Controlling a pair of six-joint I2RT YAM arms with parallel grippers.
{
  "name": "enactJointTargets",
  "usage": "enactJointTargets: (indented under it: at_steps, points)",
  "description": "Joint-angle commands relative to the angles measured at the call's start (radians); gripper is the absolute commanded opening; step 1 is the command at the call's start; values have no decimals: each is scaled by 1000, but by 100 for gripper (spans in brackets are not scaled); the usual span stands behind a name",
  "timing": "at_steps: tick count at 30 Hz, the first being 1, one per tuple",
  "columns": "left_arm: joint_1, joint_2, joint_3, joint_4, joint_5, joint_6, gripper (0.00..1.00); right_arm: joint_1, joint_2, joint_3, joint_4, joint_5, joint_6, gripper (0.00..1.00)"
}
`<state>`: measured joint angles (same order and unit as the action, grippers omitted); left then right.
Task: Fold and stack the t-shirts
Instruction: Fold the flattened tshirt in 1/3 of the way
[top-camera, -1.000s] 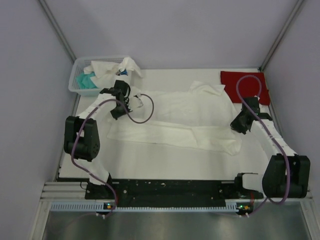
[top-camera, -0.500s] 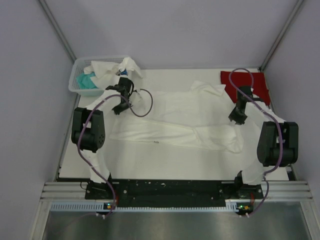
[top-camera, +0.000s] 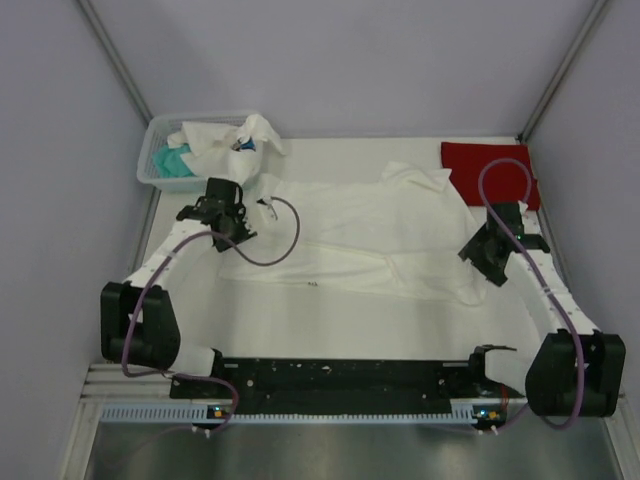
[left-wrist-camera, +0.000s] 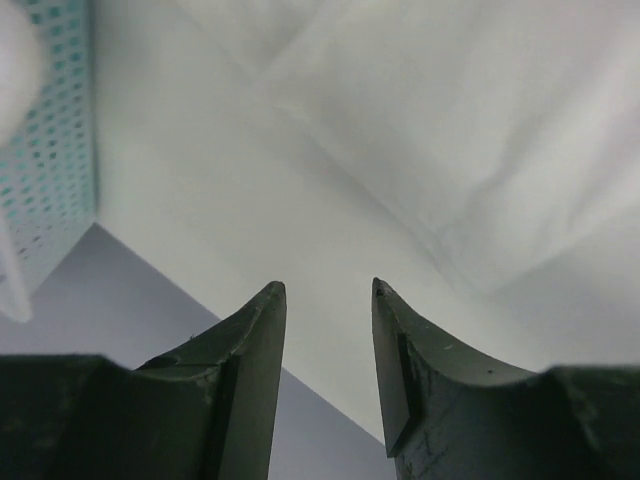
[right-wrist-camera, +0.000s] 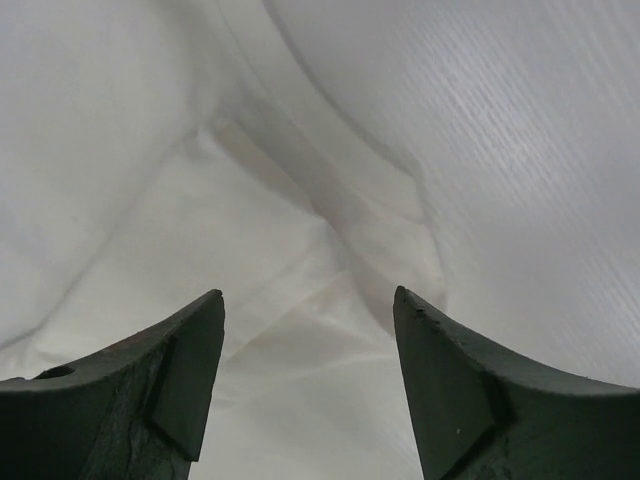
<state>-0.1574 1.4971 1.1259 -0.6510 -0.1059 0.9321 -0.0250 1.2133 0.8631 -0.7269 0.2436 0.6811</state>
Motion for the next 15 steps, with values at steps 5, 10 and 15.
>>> enactJointTargets:
  at_steps: [5, 10, 15]
  points:
    - [-2, -95, -294, 148, 159, 249, 48, -13, -167, -245, 43, -86, 152, 66]
    - [-2, 21, -262, 103, 189, 225, 50, -12, -54, -272, 110, -69, 176, 58]
    - [-2, 90, -299, 169, 143, 185, 46, -55, 28, -294, 167, -88, 187, 34]
